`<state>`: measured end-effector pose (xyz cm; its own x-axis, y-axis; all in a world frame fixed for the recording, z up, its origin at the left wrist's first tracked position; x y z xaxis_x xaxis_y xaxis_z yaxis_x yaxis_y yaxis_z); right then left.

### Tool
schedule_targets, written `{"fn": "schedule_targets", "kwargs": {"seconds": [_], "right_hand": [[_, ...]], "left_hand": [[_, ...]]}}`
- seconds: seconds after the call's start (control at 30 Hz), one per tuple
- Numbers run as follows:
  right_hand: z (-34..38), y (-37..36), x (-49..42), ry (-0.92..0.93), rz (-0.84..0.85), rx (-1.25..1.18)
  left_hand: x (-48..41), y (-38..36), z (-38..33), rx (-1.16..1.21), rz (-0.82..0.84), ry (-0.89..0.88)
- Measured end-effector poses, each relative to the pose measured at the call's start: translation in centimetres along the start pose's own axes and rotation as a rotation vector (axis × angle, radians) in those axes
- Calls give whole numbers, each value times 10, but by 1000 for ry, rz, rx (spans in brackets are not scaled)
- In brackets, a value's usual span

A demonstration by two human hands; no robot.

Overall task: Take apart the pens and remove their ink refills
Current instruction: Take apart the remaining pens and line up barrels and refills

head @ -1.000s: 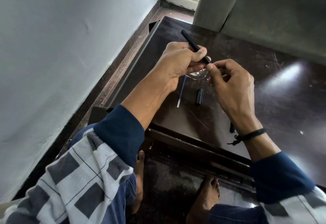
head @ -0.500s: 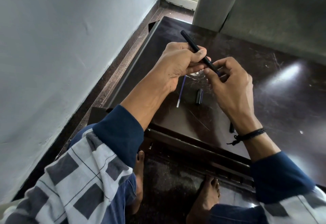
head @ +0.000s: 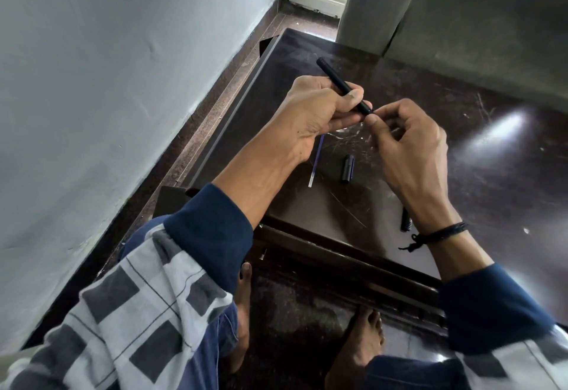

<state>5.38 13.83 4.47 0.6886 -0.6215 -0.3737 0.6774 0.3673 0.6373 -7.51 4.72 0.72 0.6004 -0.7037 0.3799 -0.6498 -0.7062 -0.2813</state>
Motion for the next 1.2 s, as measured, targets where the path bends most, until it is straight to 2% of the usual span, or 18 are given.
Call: {"fn": "schedule_targets", "kwargs": {"seconds": [0.47,0.67,0.73,0.93,1.2], "right_hand": [[-6,0,-3,-52,30,-28],[-16,-14,-3,-162,159,-300],[-19,-16,-3,-198,199,-325],[-32,0,-7,-155,252,156],[-40,-16,1,-147,431,302]], "left_hand": [[2,-1,0,-15,11,-6],[2,-1,-2,-36,5,-14],[2,1,-3,-20,-16,-18],[-2,21,-8,102,-143,-29],[-3,31,-10,142,-205,-44]]}}
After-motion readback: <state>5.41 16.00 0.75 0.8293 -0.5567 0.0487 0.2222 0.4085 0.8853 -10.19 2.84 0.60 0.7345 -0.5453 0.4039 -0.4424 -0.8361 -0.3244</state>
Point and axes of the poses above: each hand's wrist, its own x-axis away from the middle knuckle, its own y-axis out of the back of the hand, z = x × y, the point moved 10 cm from there along -x, towards the middle knuckle, and after that the axes turned 8 degrees about y, right-handed, at the moved point
